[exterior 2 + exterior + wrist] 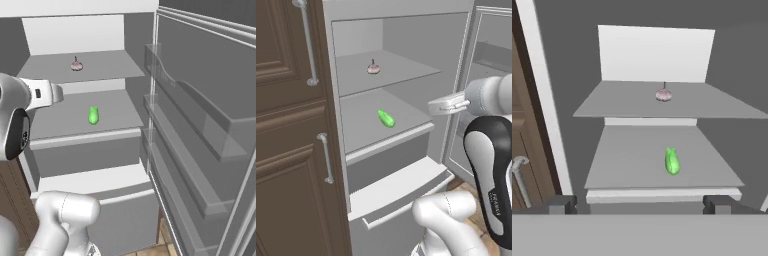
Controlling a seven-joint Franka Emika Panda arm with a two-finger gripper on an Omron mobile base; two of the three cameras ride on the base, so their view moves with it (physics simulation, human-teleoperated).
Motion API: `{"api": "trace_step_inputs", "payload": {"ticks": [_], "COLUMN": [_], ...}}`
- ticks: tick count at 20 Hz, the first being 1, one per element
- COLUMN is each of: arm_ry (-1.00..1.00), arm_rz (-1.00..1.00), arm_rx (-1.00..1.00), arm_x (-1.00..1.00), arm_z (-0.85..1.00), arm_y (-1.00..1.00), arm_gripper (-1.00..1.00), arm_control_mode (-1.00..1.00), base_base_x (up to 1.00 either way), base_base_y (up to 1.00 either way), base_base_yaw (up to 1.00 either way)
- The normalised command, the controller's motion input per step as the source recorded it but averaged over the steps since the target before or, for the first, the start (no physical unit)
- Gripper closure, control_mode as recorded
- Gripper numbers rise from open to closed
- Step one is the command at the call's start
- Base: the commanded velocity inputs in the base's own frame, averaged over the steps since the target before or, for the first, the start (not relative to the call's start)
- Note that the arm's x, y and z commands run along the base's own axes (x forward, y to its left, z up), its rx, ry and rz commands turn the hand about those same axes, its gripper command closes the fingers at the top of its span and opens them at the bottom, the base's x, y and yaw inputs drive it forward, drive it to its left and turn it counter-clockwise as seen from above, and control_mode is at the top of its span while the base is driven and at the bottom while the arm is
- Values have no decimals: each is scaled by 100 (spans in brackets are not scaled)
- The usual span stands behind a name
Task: Retrieve the bottle and the shaker from the cabinet and place them next to the mixing bowl on the counter. Then add garlic from the fridge to the mixing bowl.
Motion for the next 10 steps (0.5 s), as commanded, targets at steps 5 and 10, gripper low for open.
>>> {"api": "trace_step_inputs", "payload": {"ticks": [5, 10], "arm_ry": [0, 0], "arm_rz": [0, 0], "arm_rx": [-4, -3], "arm_x": [-12, -22], "arm_z": [47, 13], "arm_y": [23, 17], "arm_gripper": [-100, -100], "arm_control_mode": [-100, -100], "base_base_x": [0, 0], "base_base_y": [0, 0], "base_base_yaw": [0, 0]}}
